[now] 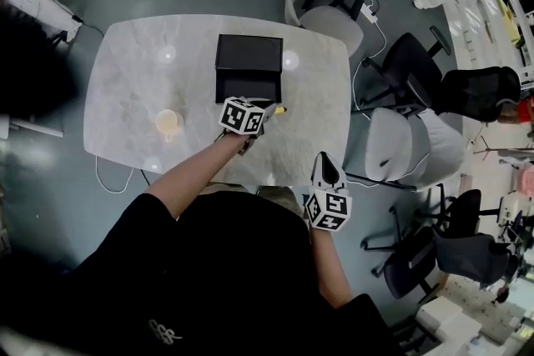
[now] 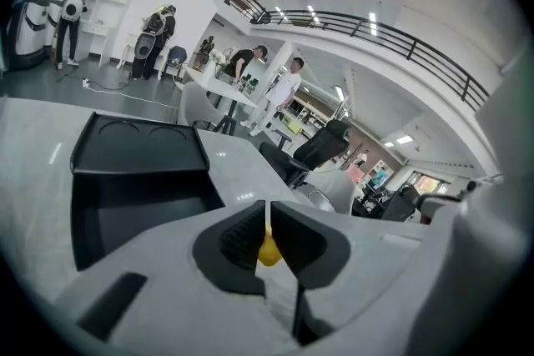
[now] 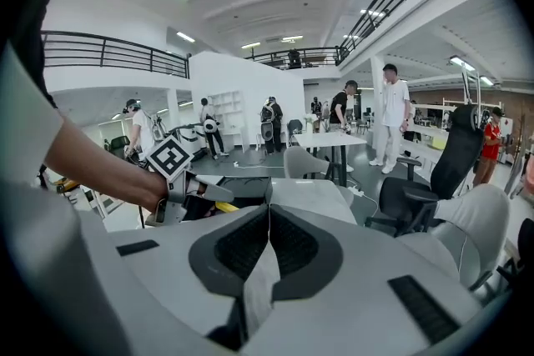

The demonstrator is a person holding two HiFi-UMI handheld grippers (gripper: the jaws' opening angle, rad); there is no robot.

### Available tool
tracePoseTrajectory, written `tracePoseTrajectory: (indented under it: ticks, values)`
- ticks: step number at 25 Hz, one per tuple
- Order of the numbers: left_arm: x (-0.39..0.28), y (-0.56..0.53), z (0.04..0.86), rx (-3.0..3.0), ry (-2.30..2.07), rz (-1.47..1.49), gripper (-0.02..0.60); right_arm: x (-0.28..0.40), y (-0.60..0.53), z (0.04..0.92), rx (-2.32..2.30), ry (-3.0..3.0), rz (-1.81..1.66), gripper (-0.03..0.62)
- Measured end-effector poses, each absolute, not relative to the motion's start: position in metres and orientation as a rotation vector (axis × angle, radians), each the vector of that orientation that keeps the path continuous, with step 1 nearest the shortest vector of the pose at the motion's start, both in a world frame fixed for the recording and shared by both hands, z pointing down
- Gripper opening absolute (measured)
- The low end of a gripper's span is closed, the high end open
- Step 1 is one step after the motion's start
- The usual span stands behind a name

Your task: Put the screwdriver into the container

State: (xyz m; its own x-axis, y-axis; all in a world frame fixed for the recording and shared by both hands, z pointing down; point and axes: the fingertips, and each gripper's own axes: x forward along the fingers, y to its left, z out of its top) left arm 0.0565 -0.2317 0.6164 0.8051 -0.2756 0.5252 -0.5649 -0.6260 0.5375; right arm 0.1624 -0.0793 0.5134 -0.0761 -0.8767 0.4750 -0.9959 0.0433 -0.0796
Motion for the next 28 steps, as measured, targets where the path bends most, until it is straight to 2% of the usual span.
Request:
tracePoseTrajectory:
  ticks: [16,28]
  values:
    - [-0.046,-0.286,0.608,2.286,-0.536,0.406,0.032,0.04,-0.105,0.49,1.923,-1.933,0.509,0.012]
    - [-0.037,-0.311,0.666,2.22,-0.463,0.475,0.031,0.034,-0.124,0.512,1.888,-1.89,0.564,0.012]
